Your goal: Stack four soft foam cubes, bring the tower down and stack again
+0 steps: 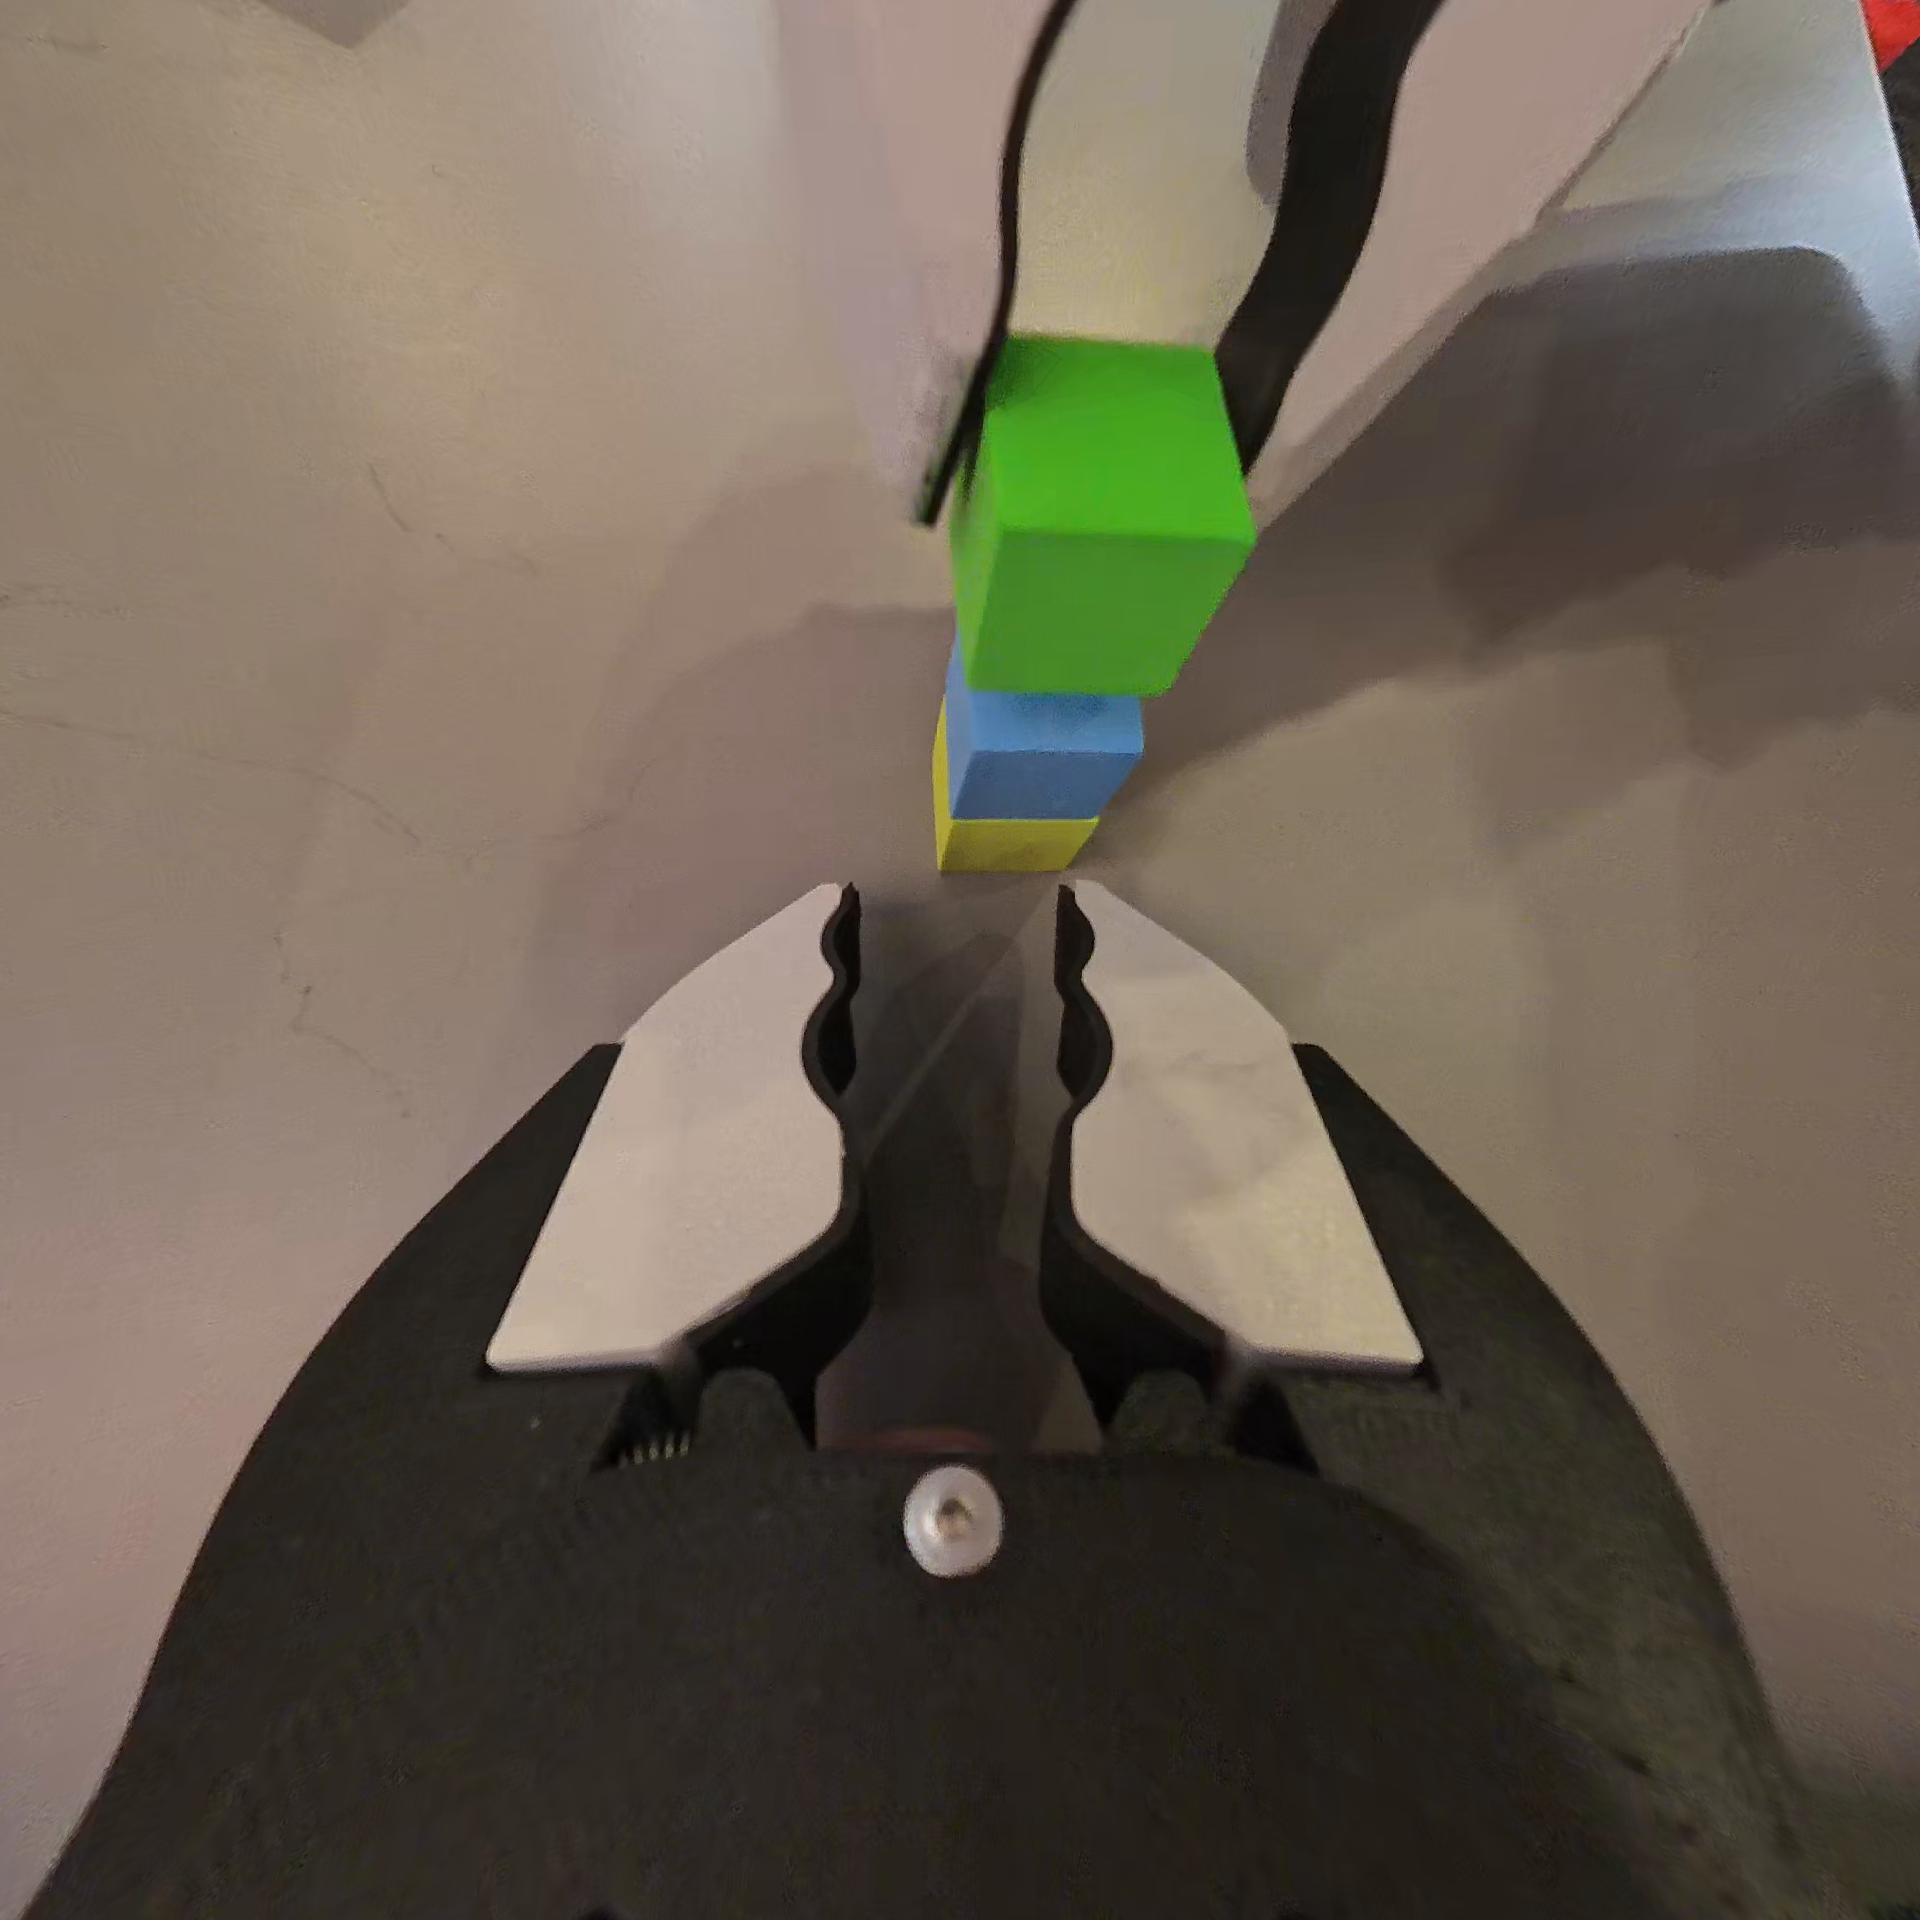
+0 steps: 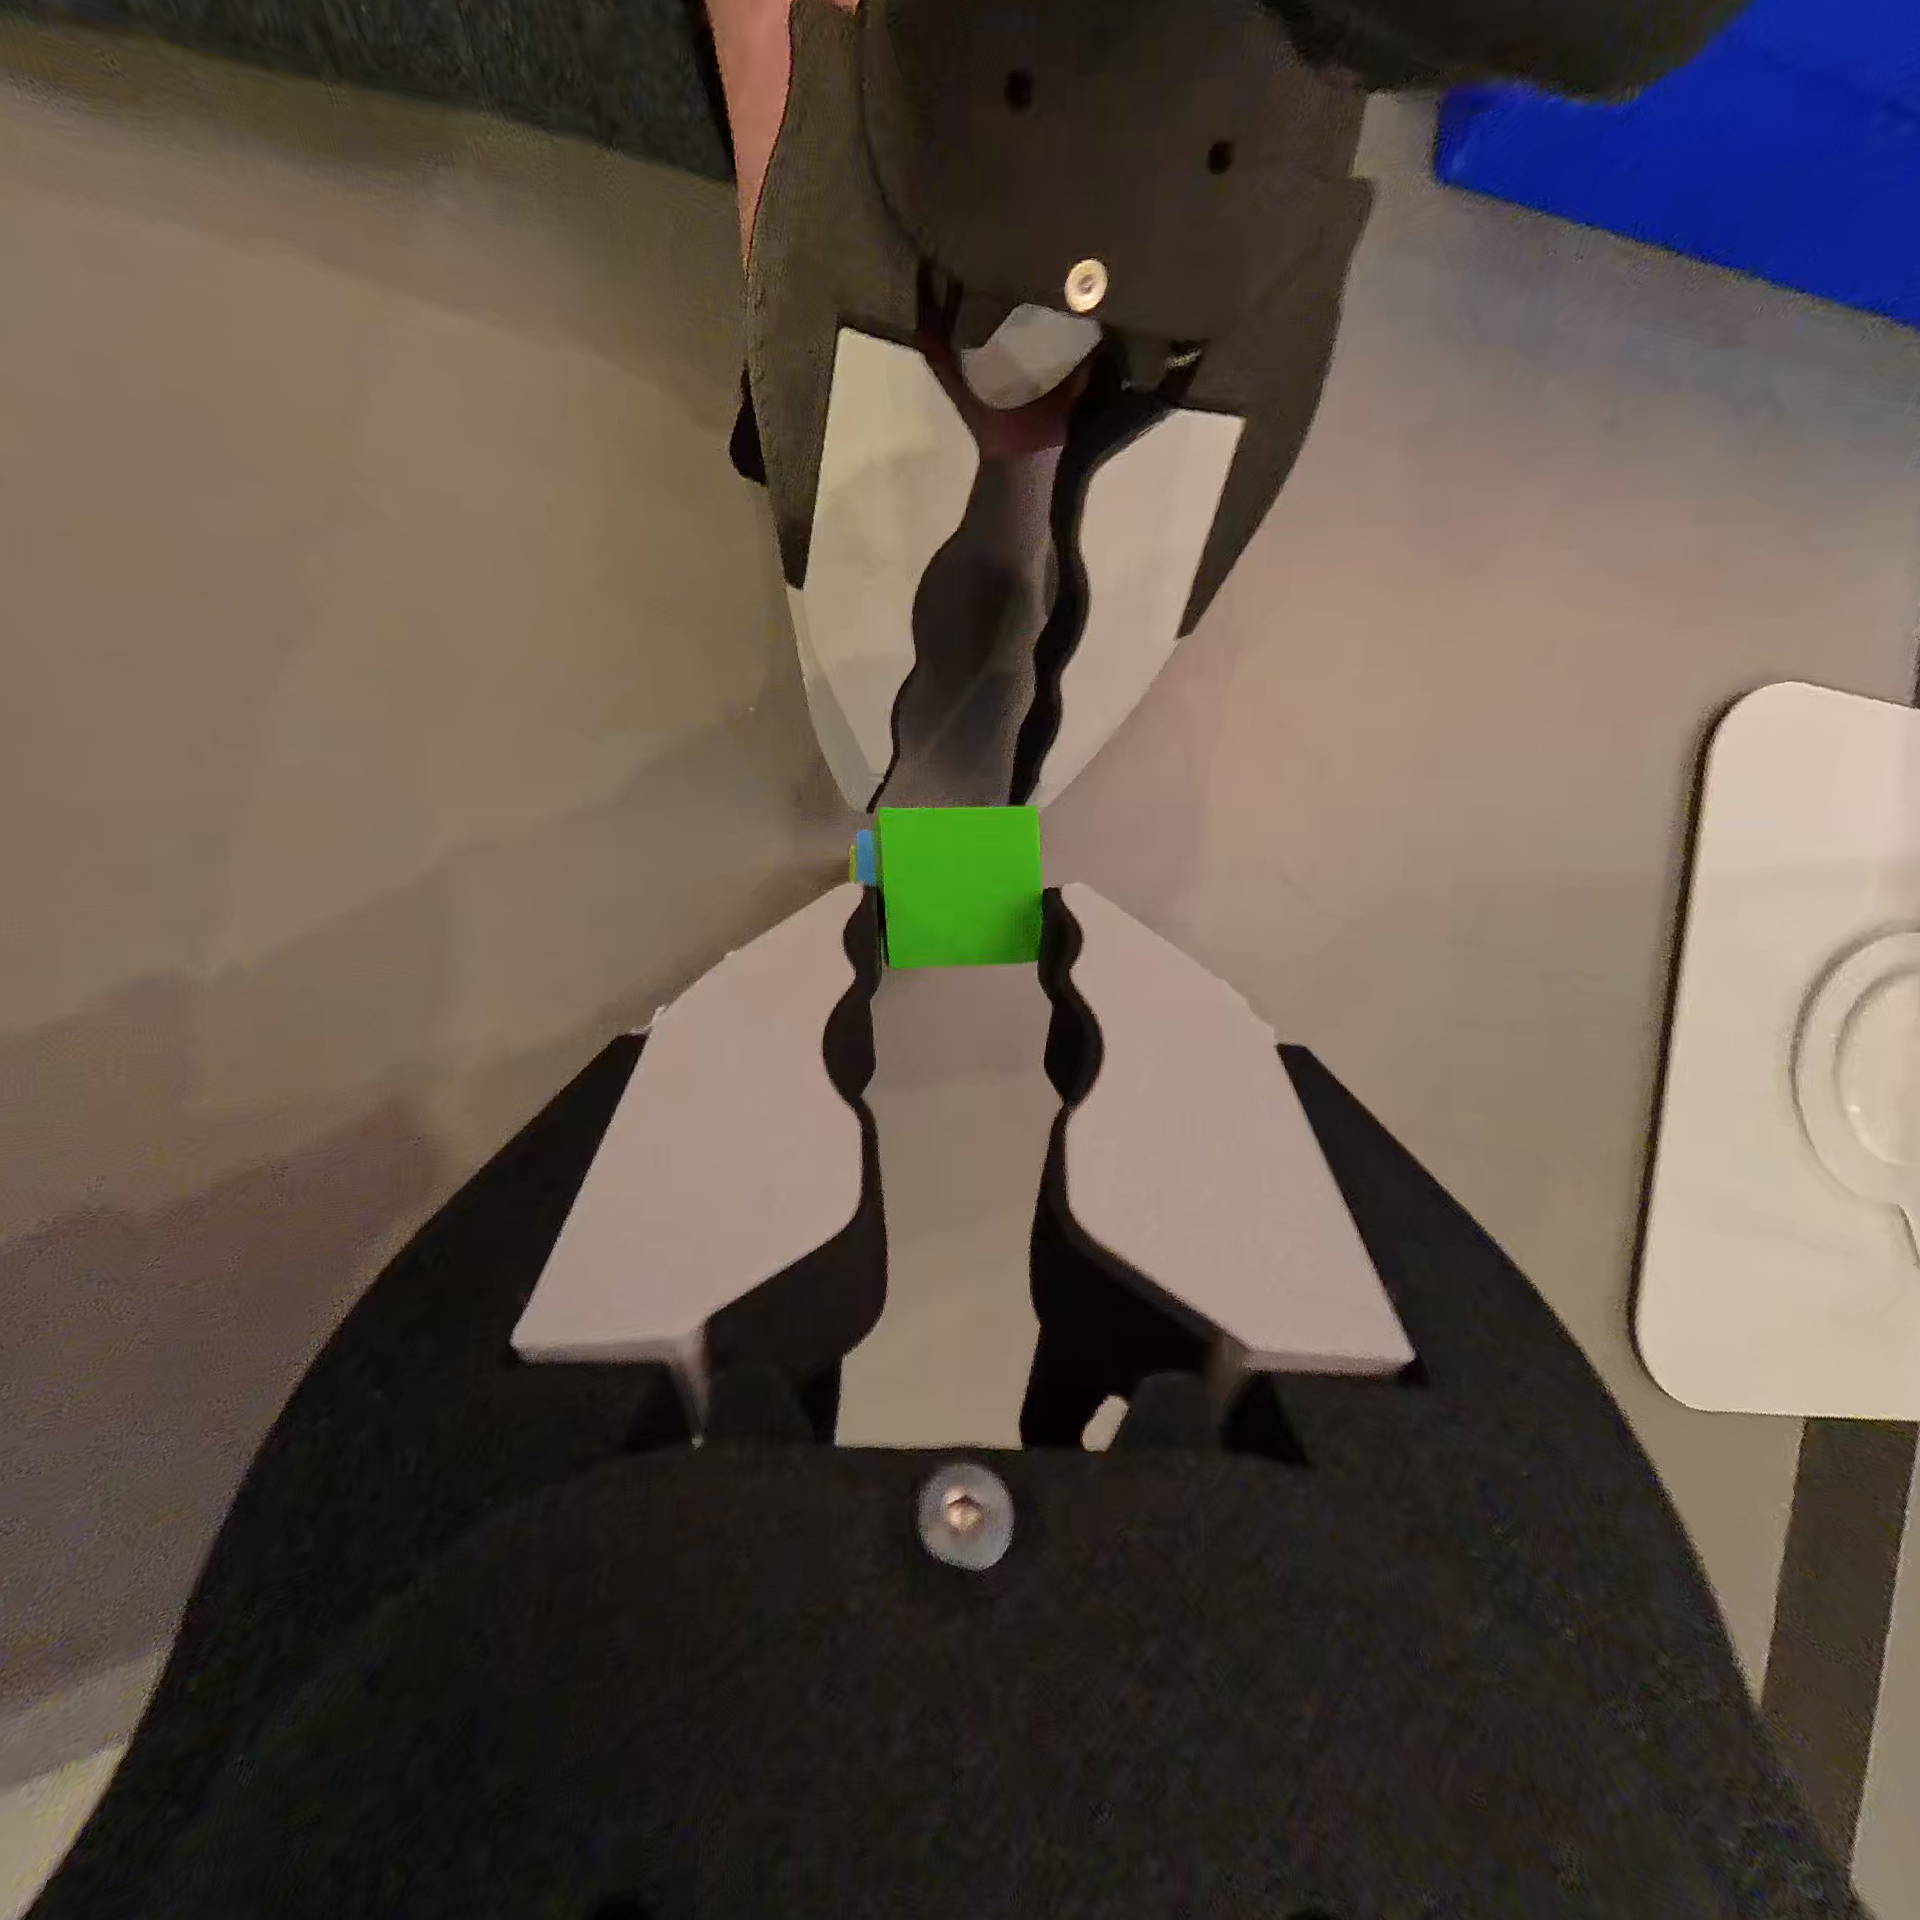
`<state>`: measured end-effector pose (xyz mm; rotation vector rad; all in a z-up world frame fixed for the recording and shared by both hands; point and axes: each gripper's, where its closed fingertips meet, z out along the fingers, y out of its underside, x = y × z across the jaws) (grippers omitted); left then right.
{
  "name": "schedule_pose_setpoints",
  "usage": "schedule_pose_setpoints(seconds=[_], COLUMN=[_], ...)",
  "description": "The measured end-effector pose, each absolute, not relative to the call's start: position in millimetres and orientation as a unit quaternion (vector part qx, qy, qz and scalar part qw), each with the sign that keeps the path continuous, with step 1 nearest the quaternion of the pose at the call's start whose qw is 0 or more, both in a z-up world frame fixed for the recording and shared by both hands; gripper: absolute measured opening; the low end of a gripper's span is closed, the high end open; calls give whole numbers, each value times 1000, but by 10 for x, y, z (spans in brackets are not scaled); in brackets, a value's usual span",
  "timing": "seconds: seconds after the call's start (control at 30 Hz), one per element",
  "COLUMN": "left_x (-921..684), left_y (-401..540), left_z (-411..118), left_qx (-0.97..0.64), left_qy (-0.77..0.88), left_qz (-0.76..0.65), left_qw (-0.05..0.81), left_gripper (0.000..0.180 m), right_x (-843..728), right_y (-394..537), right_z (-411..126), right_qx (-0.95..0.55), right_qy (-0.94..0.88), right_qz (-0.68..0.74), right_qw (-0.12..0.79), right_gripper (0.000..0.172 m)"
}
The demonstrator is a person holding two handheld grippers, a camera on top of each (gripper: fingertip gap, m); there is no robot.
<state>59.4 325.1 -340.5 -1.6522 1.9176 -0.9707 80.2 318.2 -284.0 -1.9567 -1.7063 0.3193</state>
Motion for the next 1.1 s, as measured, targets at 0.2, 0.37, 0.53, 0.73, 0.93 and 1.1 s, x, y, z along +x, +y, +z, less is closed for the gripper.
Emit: schedule_pose_setpoints(seconds=[0.2, 0.37, 0.53, 0.73, 0.93, 1.1], left_x=[594, 595, 595, 593, 593, 593], left_y=[3249, 3248, 3247, 3245, 3241, 3243], left_z=[-3412, -3411, -3417, -3409, -3410, -3408], left_qx=[-595, -595, -595, -594, -593, -594], left_qy=[692, 693, 694, 693, 694, 692], left_qz=[-348, -348, -346, -349, -349, -351], left_qw=[212, 212, 211, 212, 211, 211], left_gripper=[36, 36, 36, 36, 37, 37], right_x=[763, 776, 775, 944, 1843, 2889], right_y=[3163, 3174, 3172, 3279, 3717, 4125], right_z=[-2918, -2965, -2965, -2772, -2478, -2645], right_qx=[-717, -719, -722, -742, -801, -890], right_qy=[-641, -645, -642, -605, -497, -335], right_qz=[114, 107, 110, 112, 56, 21], right_qw=[247, 234, 233, 267, 328, 308], right_gripper=[29, 29, 29, 50, 47, 48])
